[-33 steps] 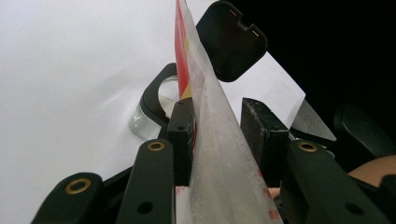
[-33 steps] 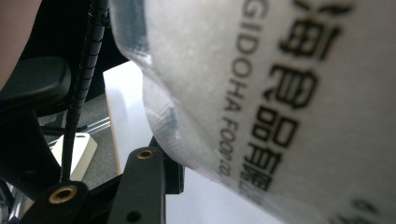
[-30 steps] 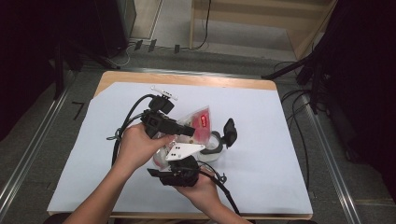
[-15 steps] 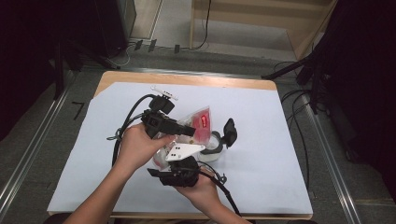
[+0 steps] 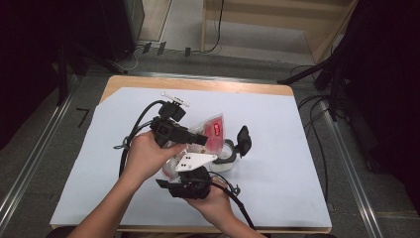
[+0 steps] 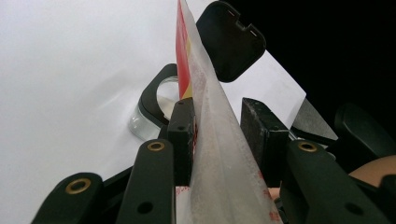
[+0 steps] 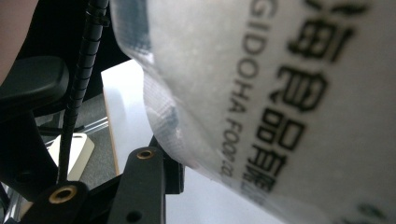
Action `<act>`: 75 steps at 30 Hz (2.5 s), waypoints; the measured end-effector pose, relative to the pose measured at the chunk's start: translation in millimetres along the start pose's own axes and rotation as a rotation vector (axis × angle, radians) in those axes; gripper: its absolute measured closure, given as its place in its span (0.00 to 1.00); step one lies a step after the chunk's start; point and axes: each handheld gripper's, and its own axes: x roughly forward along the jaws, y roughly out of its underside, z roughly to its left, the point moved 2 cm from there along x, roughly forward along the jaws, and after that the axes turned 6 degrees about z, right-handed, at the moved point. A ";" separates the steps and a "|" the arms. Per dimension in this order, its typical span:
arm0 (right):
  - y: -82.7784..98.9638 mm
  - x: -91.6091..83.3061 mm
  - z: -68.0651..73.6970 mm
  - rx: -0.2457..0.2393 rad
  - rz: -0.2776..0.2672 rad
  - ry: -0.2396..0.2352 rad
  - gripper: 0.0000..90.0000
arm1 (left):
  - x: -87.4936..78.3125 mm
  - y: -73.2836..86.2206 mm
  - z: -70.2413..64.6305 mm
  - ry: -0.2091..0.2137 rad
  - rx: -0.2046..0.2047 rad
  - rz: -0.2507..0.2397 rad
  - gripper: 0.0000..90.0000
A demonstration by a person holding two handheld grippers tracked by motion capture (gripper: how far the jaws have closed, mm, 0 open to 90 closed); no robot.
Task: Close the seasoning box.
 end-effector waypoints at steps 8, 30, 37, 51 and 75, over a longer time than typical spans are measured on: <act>-0.5 0.3 0.1 0.013 -0.008 0.005 0.70 | 0.1 -1.2 -0.8 -0.005 0.003 0.001 0.74; -0.7 1.5 0.3 0.015 -0.013 0.002 0.70 | 0.2 -0.9 -0.7 -0.005 0.008 -0.002 0.74; -0.8 1.6 0.4 0.016 -0.014 0.003 0.70 | 0.4 -1.0 -1.1 -0.004 0.004 -0.005 0.74; -0.8 1.4 0.5 0.013 -0.011 0.005 0.69 | -0.1 -1.1 -1.7 -0.014 0.014 0.000 0.74; -0.2 0.9 2.5 -0.024 0.004 0.031 0.70 | 0.3 -1.1 -3.7 -0.017 0.018 -0.002 0.74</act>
